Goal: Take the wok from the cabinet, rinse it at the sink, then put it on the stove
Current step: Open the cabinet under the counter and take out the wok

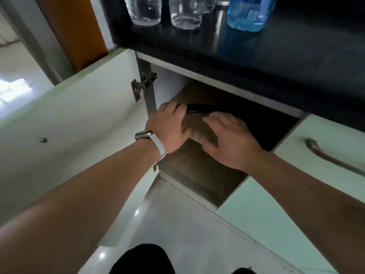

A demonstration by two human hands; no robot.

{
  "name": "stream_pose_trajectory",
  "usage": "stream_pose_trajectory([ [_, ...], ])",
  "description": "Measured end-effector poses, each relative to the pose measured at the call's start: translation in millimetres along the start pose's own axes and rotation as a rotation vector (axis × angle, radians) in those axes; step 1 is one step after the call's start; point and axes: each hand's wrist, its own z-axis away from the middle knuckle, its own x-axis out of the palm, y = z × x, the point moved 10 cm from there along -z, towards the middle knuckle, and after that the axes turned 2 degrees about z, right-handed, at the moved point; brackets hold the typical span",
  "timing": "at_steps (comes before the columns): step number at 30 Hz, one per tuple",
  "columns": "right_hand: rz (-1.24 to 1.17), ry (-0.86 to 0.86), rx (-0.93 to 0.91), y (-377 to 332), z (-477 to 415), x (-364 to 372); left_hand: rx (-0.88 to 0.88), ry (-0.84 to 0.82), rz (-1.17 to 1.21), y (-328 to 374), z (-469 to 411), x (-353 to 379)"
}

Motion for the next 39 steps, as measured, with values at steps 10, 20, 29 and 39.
stream_pose_trajectory([
  [10,-0.109,0.085,0.118,20,-1,50,-0.003,-0.018,-0.018,0,-43,33],
  [20,-0.292,0.099,0.32,51,6,71,-0.014,-0.079,0.016,5,-16,64],
  [29,-0.512,0.045,0.491,50,15,111,-0.108,-0.084,0.145,-1,55,84],
  [39,-0.632,0.01,0.349,11,10,137,-0.208,-0.085,0.203,-27,124,79],
])
